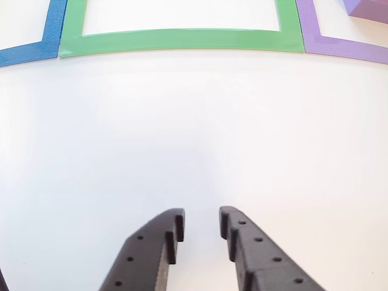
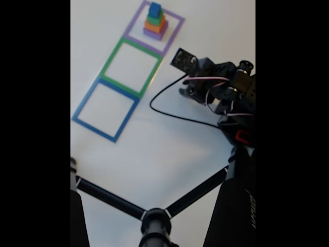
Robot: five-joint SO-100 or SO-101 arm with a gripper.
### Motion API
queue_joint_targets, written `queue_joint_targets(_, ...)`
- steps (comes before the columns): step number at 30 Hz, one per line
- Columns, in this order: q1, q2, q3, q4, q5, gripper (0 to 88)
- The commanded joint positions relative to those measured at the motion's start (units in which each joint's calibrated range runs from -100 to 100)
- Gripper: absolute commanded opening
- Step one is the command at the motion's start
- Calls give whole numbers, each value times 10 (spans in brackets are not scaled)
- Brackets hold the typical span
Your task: Tower of hanoi
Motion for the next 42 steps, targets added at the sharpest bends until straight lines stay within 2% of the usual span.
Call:
queue_joint_targets(1,-41,-46,-21,-12,-1651,1)
queue_joint_targets(4,-28,-46,-21,-12,-1680,1)
queue_joint_targets(7,-23,-46,-18,-21,-1688,1)
queue_joint_targets(11,-7,-46,15,-129,-1700,1)
queue_joint_targets(16,16,-46,20,-235,-1633,1)
queue_joint_targets(22,27,-46,20,-327,-1602,1)
queue_joint_targets(31,43,-46,20,-462,-1465,0)
queue_joint_targets(32,43,-46,20,-467,-1431,0)
queue_joint_targets(34,43,-46,20,-479,-1330,0)
queue_joint_targets(35,43,-46,20,-485,-1259,0)
queue_joint_targets(37,39,-46,20,-499,-1053,0)
queue_joint_targets(38,38,-46,20,-509,-972,0)
queue_joint_targets(42,50,-46,19,-548,-797,0)
